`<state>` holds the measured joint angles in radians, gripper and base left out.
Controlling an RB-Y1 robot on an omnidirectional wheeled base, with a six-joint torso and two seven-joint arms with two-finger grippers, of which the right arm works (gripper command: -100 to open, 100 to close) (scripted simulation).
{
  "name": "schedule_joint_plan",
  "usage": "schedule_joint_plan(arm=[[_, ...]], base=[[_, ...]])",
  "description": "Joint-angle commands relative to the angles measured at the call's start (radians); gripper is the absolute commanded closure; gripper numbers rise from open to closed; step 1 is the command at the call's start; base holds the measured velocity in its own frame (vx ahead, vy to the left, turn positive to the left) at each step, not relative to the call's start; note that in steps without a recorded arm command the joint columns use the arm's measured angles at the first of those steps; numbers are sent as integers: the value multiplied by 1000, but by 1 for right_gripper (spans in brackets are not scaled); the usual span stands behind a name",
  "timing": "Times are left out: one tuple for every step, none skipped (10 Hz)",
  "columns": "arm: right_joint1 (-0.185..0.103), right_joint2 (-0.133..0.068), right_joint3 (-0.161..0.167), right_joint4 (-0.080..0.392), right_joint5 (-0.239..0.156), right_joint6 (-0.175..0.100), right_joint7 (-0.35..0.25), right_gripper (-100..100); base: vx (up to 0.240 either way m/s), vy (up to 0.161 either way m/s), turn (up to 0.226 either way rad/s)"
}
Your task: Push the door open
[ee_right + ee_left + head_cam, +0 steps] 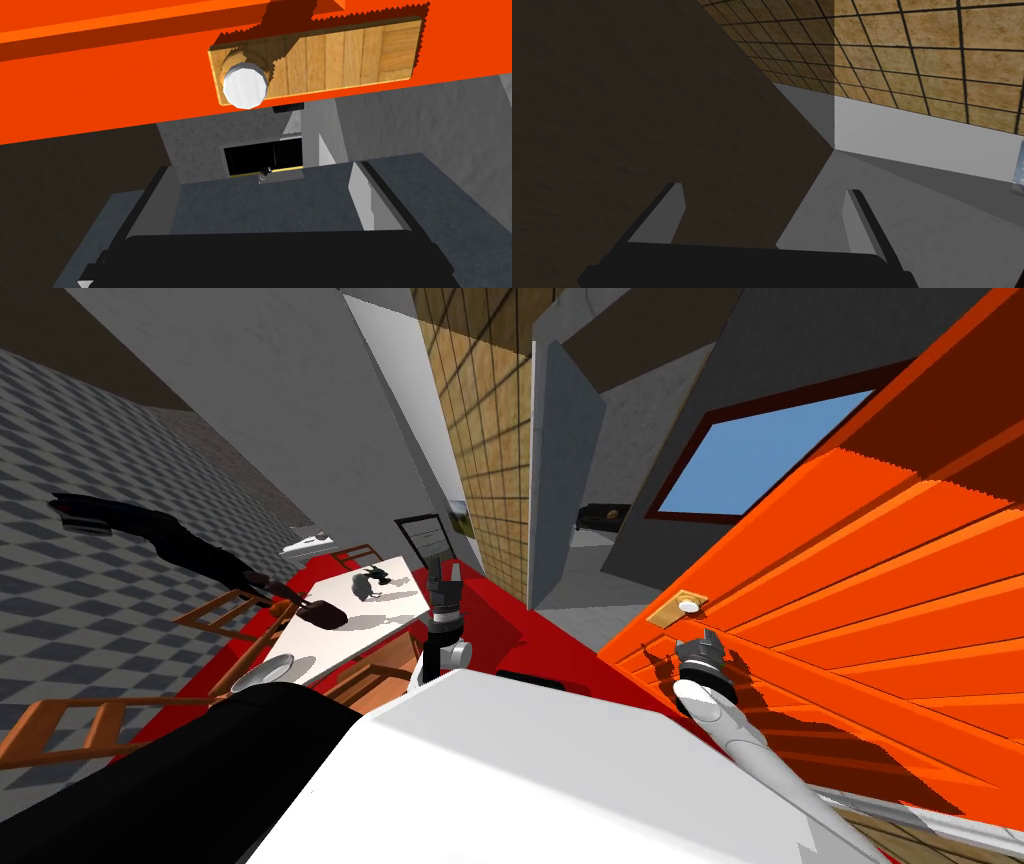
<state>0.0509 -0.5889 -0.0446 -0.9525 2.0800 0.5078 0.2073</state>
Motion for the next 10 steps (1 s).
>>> schedule_joint_plan(arm=[[-4, -9, -4, 16, 30, 16, 7, -100], [-9, -15, -5, 31, 53, 28, 11, -100], [-13, -20, -7, 43, 72, 39, 14, -100], [-12, -17, -4, 38, 60, 33, 8, -100], [-15, -19, -6, 43, 59, 35, 11, -100], [-16, -20, -7, 45, 58, 34, 12, -100], [-19, -21, -8, 50, 54, 34, 13, -100], [-21, -22, -9, 52, 53, 33, 14, -100], [-22, -23, -10, 55, 51, 33, 15, -100], [-25, -25, -12, 59, 47, 32, 17, -100]], base=[[49, -26, 55], [54, -23, 58], [54, -32, 60], [23, -16, 14], [84, -58, 21], [130, -72, 37], [125, -125, 37], [139, -146, 42], [162, -126, 28], [170, -132, 29]])
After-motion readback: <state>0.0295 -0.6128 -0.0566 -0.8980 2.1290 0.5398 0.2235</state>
